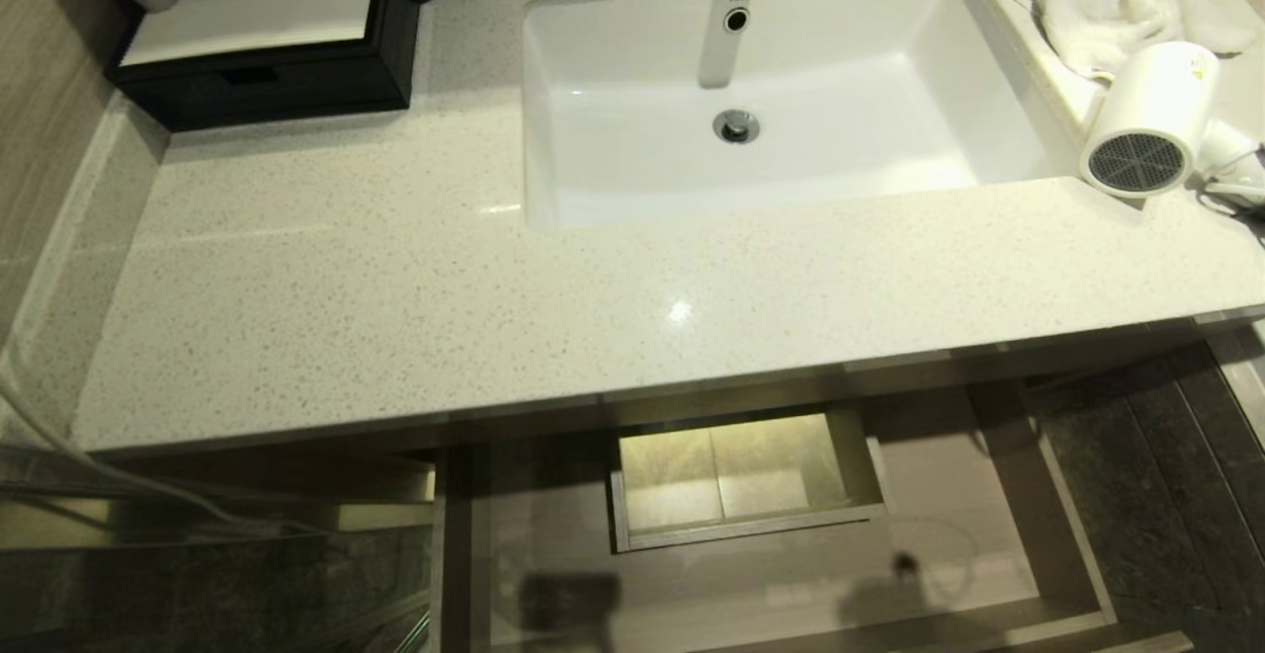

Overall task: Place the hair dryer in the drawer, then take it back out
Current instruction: Pick up the hairdryer

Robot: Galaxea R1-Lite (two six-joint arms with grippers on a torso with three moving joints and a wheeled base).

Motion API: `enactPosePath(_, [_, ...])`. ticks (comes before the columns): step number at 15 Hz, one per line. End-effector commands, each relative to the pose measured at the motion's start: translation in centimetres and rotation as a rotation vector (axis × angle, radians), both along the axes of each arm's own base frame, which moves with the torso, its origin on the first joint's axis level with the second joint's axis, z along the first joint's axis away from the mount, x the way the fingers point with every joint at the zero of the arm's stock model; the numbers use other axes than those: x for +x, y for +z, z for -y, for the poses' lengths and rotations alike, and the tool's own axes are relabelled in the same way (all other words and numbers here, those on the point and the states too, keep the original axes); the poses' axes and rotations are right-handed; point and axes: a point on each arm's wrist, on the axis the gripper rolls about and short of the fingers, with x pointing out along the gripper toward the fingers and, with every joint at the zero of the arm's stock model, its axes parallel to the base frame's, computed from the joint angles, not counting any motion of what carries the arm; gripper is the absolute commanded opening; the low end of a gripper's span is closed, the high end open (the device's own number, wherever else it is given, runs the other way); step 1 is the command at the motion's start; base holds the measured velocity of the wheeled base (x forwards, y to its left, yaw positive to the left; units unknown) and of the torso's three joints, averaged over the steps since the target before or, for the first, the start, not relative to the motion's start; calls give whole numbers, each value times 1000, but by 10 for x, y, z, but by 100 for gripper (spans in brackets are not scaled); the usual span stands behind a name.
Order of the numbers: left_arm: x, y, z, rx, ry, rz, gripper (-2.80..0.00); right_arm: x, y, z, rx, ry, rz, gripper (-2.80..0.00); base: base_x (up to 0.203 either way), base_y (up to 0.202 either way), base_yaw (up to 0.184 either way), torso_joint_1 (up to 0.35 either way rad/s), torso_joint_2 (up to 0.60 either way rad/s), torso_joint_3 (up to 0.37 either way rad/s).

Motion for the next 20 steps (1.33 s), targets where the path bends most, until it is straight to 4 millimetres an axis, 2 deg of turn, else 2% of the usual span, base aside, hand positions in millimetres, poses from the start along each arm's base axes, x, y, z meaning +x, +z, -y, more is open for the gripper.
enactPosePath(1, [0,0,0,0,0,0,-280,0,0,0,-2,0,-2,-280,0,0,0,345,-204,157])
enactPosePath(5, [0,0,0,0,-1,0,-280,2,0,0,-3,0,-9,-280,0,0,0,331,-208,115])
enactPosePath(7, [0,0,0,0,-2,0,-280,6,3,1,-2,-5,-17,-280,0,0,0,97,-54,29])
enactPosePath(9, [0,0,0,0,0,0,-280,18,10,3,4,-9,-33,-280,0,0,0,15,-12,11])
enactPosePath(12, [0,0,0,0,0,0,-280,51,25,10,0,-30,-15,-280,0,0,0,0,0,0])
enactPosePath(16, [0,0,0,0,-1,0,-280,97,30,29,22,-155,-114,-280,0,0,0,0,0,0])
enactPosePath(17, [0,0,0,0,-2,0,-280,108,30,36,25,-192,-148,0,0,0,0,0,0,0])
enactPosePath(20, [0,0,0,0,0,0,-280,135,32,52,-30,-213,-228,0,0,0,0,0,0,0])
